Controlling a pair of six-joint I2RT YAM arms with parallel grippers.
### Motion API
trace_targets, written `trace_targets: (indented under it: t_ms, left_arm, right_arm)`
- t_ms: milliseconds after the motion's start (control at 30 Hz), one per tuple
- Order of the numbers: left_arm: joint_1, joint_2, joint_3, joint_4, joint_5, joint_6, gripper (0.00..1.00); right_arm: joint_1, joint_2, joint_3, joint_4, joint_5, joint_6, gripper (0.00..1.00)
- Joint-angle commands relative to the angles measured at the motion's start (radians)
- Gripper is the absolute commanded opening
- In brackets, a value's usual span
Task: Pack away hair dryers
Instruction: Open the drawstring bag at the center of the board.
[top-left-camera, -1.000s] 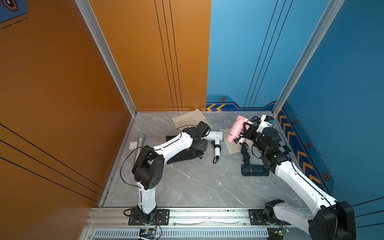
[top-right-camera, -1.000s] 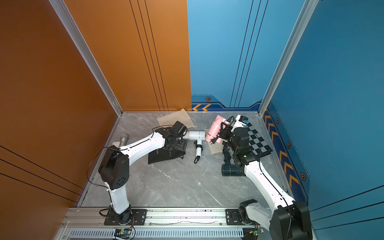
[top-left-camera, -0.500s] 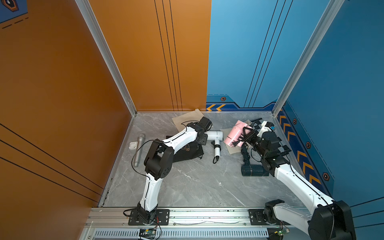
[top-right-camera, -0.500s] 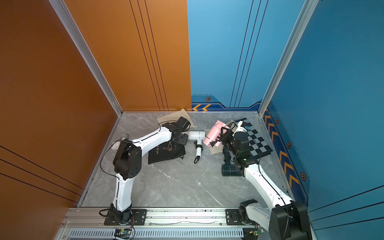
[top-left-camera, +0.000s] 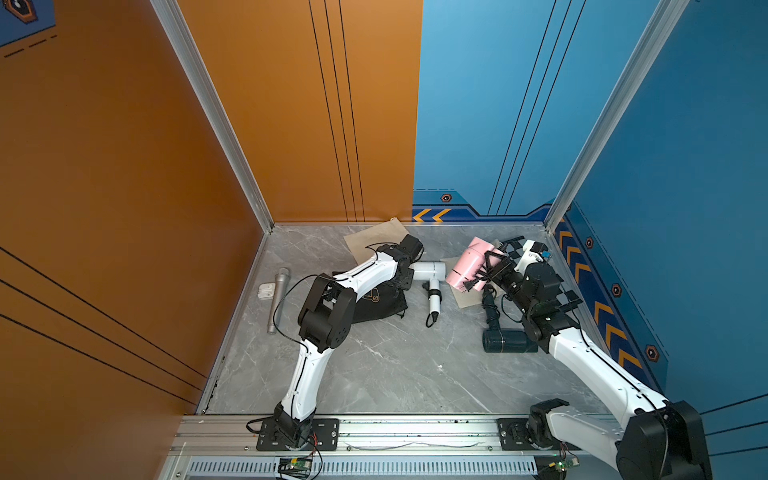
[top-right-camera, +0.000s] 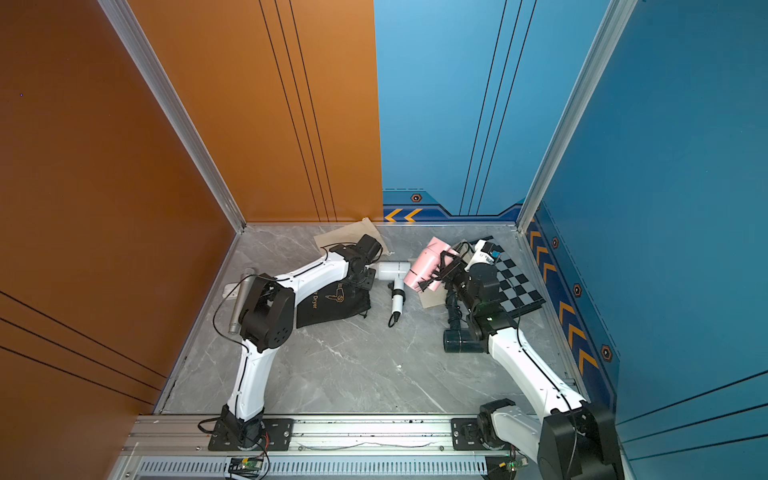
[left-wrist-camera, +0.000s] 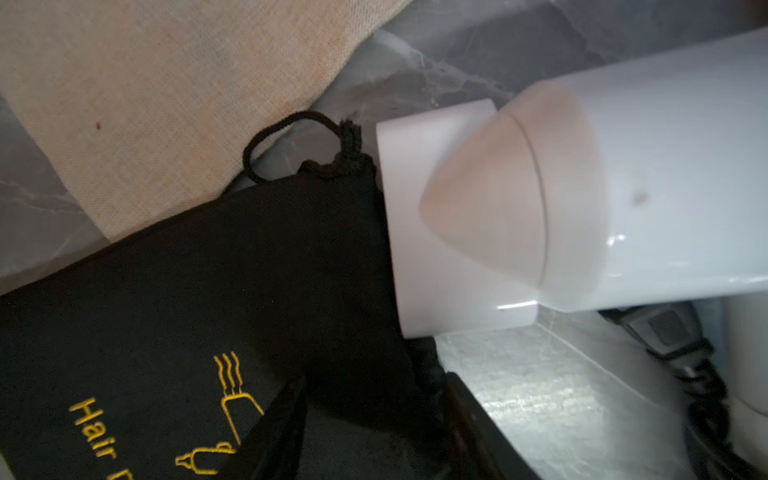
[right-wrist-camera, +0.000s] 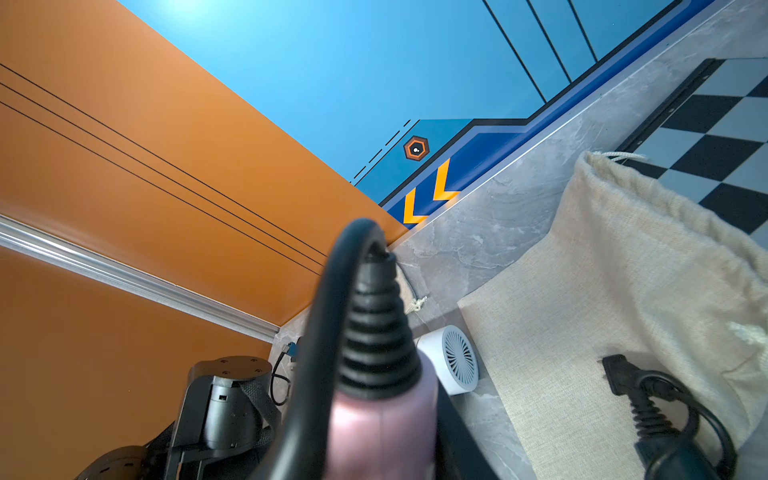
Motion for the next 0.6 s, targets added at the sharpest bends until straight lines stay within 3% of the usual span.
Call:
trace_targets:
  t_ms: [0,33,233,567]
  left_arm:
    - [0.014,0.026,0.032,-0.026,-0.006,-0.002,0.52]
    - [0.016,0.029,0.033,-0.027,-0.004,-0.003,0.48]
    - [0.019,-0.003,0.03,-0.035,0.005,-0.003,0.01]
    - [0.04,-0.162,-0.09,-0.039,0.036,0.019,0.0]
  right_arm:
    - [0.002,-0.003,0.021,0.071,-0.016,-0.001,0.11]
    - [0.002,-0.003,0.023,0.068,-0.015,-0.005,0.11]
    - [0.012,0.001,0.024,0.067,0.004,-0.014,0.11]
    - [0.106,0.0,0.002,0.117,0.105,-0.012,0.11]
